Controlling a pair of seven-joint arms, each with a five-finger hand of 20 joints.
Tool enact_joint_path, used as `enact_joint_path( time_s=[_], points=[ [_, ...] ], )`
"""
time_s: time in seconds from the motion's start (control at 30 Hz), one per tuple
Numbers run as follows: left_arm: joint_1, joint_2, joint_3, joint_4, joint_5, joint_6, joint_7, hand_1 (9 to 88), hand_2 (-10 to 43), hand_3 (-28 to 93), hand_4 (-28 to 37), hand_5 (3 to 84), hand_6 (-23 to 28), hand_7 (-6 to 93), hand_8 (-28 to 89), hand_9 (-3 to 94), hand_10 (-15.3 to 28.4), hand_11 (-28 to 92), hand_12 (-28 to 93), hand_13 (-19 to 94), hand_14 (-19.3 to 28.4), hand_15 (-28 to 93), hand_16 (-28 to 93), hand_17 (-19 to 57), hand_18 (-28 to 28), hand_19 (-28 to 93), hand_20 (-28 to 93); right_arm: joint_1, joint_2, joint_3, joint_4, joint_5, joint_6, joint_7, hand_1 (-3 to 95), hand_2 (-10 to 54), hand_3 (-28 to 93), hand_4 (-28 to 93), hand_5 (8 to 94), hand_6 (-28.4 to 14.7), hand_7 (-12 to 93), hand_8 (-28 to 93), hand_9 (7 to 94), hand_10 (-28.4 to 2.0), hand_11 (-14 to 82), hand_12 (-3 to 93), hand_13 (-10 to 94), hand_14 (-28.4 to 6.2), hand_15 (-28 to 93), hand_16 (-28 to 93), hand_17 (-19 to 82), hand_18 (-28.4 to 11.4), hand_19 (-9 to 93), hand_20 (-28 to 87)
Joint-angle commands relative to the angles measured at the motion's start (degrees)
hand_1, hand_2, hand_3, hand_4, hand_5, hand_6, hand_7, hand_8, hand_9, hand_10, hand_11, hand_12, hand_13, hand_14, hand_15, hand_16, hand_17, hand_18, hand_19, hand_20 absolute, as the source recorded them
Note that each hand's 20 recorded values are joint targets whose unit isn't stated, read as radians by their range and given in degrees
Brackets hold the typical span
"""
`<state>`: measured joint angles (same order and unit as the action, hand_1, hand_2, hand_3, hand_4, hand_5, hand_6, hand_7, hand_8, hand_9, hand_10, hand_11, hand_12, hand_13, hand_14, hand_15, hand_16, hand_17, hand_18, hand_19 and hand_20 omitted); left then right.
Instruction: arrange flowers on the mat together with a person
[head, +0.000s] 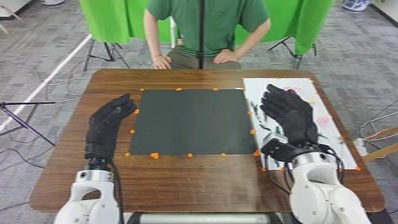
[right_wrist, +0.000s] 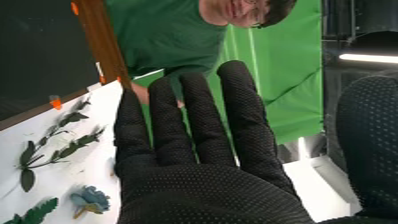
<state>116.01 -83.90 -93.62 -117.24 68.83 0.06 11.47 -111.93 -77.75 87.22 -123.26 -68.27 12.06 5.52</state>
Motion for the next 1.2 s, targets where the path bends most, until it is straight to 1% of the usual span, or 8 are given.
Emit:
enact_joint_path(
  time_s=[0.03, 0.23, 0.3, 0.37, 0.93, 1.13, 1.17, 1.2],
  points=[
    [0.7, -0.37, 0.05, -0.34, -0.52, 0.84, -0.31, 34.6, -9.2, 61, -15.4, 47.3, 3.6, 17.7, -6, 44.5, 12.3, 17, 14, 35, 15.8, 23, 3, 3.9, 10.3, 4, 18, 0.2, -0.2, 0.0, -0.4, 0.2, -0.7, 0.0, 14.3, 3.6, 74, -16, 48.8, -3.1, 14, -9, 45.5, -16.5, 5.2, 11.9, 34, -16.0, 9, 19, 13, -14.9, 17, 25],
    [0.4, -0.42, -0.23, -0.21, -0.06, -0.76, -1.45, 34.6, -9.2, 61, -15.3, 47.3, 3.6, 17.7, -6, 44.6, 12.3, 17, 14, 35, 15.9, 23, 3, 3.8, 10.4, 4, 18, 0.5, -0.4, -1.2, -0.1, 0.3, -0.6, -1.5, 14.5, 3.6, 74, -16, 49.6, -2.7, 14, -10, 47.3, -16.4, 5.5, 12.1, 35, -15.9, 10, 19, 13, -15.1, 17, 25],
    [-0.9, -12.23, -6.48, -0.25, 7.44, -11.20, -4.80, 34.7, -9.1, 61, -15.3, 47.3, 3.6, 17.6, -6, 44.6, 12.3, 17, 14, 35, 15.8, 22, 3, 3.8, 10.4, 4, 17, 0.5, -0.2, -1.4, -0.1, 0.5, -1.1, -1.4, 14.6, 3.5, 74, -16, 50.0, -2.5, 14, -10, 47.9, -16.5, 5.6, 12.0, 35, -16.0, 10, 19, 13, -15.1, 17, 25],
    [-1.2, -15.22, -8.25, -0.44, 9.25, -13.74, -5.50, 34.8, -9.1, 61, -15.3, 47.3, 3.6, 17.6, -6, 44.4, 12.3, 17, 14, 35, 15.8, 22, 2, 3.8, 10.4, 4, 17, 0.5, -0.2, -1.4, -0.2, 0.4, -1.4, -1.6, 14.6, 3.5, 74, -16, 50.3, -2.4, 15, -10, 48.2, -16.5, 5.7, 12.0, 36, -16.0, 10, 19, 13, -15.1, 17, 25],
    [1.4, -9.10, -5.73, -1.20, 5.25, -7.54, -5.04, 34.8, -9.1, 61, -15.1, 47.1, 3.6, 17.4, -6, 44.1, 12.3, 17, 14, 35, 15.7, 21, 3, 3.1, 10.4, 3, 17, 3.5, 0.0, -4.2, 1.3, -0.1, -1.7, -2.5, 15.4, 3.5, 75, -17, 51.4, -2.6, 15, -10, 50.0, -16.5, 5.9, 12.0, 37, -15.8, 11, 18, 14, -15.1, 17, 25],
    [0.7, -8.35, -5.18, -0.94, 5.52, -8.04, -5.37, 34.7, -9.1, 61, -15.1, 47.1, 3.6, 17.4, -6, 44.0, 12.2, 17, 14, 35, 15.7, 21, 3, 3.0, 10.4, 3, 17, 3.3, -0.3, -4.0, 1.2, -0.1, -0.5, -2.0, 15.4, 3.4, 75, -17, 51.5, -2.6, 15, -10, 50.0, -16.5, 6.0, 12.1, 37, -15.8, 11, 18, 14, -15.1, 17, 25],
    [-0.3, -13.10, -7.91, -0.90, 9.17, -12.96, -6.73, 34.7, -9.1, 61, -15.2, 47.1, 3.6, 17.4, -6, 44.0, 12.3, 17, 14, 35, 15.7, 21, 3, 3.0, 10.4, 4, 17, 3.0, -0.4, -3.8, 1.1, -0.1, -0.5, -2.0, 15.4, 3.5, 75, -17, 51.5, -2.6, 15, -10, 50.0, -16.5, 5.9, 12.1, 37, -15.8, 11, 18, 14, -15.1, 17, 25],
    [-0.4, -11.74, -7.58, -0.71, 9.12, -12.57, -6.74, 34.7, -9.1, 61, -15.2, 47.1, 3.6, 17.4, -6, 44.0, 12.2, 17, 14, 35, 15.7, 21, 3, 3.0, 10.5, 4, 17, 3.1, -0.4, -3.9, 1.2, -0.1, -0.5, -2.0, 15.3, 3.5, 75, -17, 51.5, -2.6, 15, -10, 50.0, -16.5, 6.0, 12.1, 37, -15.8, 11, 18, 14, -15.1, 17, 25]
  ],
)
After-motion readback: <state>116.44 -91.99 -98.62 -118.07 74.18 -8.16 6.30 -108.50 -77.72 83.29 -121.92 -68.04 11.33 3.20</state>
